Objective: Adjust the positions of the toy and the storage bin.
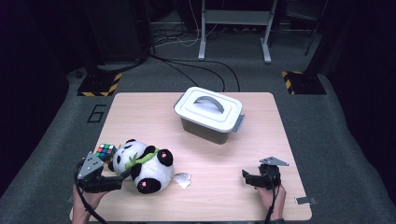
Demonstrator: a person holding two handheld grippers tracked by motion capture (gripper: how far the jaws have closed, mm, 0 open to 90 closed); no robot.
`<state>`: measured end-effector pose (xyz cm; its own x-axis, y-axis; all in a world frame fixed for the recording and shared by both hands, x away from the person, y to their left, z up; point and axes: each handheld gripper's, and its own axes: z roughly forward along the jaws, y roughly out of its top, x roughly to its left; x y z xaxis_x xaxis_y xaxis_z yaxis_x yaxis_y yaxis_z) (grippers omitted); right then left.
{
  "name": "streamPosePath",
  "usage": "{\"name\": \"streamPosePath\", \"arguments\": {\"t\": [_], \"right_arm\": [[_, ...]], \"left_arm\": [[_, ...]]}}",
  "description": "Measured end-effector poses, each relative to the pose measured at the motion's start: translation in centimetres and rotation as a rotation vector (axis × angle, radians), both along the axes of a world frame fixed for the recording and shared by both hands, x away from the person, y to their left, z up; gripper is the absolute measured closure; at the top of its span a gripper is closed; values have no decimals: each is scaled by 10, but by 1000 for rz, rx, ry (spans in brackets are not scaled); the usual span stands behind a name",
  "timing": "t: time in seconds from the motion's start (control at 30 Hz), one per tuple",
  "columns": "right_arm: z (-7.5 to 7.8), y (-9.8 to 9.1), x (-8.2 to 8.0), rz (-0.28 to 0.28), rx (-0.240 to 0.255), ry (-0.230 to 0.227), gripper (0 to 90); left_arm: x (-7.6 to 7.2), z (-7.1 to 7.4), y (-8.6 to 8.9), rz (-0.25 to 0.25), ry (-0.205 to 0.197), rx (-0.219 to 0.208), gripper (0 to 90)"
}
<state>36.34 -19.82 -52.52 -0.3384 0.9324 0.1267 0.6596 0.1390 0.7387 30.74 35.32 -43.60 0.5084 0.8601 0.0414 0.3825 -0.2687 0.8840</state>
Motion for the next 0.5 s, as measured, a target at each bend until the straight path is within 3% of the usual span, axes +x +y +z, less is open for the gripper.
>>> {"name": "streamPosePath", "arguments": {"t": [0.17,0.23,0.5], "right_arm": [[0,3,1,12,-34,2,93],[0,4,2,17,-43,-1,90],[-1,6,4,32,-70,-2,76]], "left_arm": [[-5,-16,15,59,40,-5,39],[-5,-30,19,96,67,4,36],[1,-67,24,152,160,38,21]]}}
